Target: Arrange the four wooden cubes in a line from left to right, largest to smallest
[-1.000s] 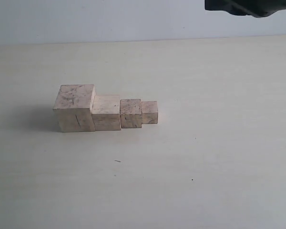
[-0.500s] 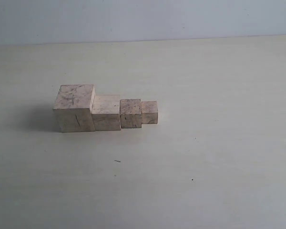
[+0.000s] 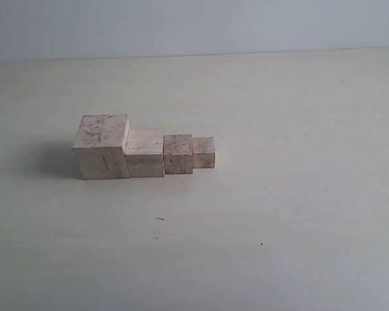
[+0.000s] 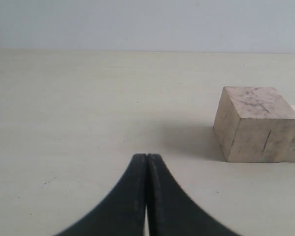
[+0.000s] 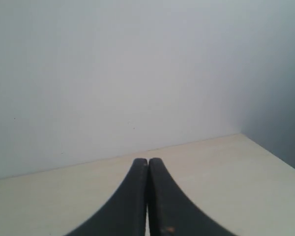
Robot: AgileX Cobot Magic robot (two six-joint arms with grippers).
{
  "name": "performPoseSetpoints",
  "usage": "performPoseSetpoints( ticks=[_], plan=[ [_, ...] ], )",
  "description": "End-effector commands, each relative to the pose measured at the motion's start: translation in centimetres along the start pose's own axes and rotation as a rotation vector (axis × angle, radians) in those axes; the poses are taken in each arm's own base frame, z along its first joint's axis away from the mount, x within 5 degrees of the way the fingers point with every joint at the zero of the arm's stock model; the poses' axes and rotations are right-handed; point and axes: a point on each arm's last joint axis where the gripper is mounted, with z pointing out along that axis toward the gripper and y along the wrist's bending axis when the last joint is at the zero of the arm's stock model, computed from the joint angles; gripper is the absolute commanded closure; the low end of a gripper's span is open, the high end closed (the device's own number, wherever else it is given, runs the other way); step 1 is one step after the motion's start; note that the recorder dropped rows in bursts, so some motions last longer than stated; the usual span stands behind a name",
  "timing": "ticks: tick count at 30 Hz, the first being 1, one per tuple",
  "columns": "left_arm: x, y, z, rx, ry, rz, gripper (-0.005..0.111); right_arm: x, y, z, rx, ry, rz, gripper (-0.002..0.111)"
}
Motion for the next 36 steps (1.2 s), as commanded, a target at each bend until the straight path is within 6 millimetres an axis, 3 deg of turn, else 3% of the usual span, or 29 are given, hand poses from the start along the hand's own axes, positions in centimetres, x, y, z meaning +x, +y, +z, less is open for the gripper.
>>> performPoseSetpoints(
  ticks=[1,13,20,36],
  plan=[
    [-0.1,0.0,0.0,0.003,-0.017,0.003,0.107,0.6,0.2,-0.8,-0.021,0.007,-0.056,0.108],
    [-0.1,0.0,0.0,0.003,-0.017,0.003,0.107,1.6,0.1,-1.2,-0.018,0.093,-0.058,0.108],
    [-0.1,0.0,0.0,0.003,-0.017,0.003,0.107,4.1,-0.4,-1.6,0.009,0.109,-0.009,0.108],
    [-0.1,0.0,0.0,0.003,-0.017,0.003,0.107,4.9,-0.5,-1.8,0.005,0.192,-0.063,0.108]
  ],
)
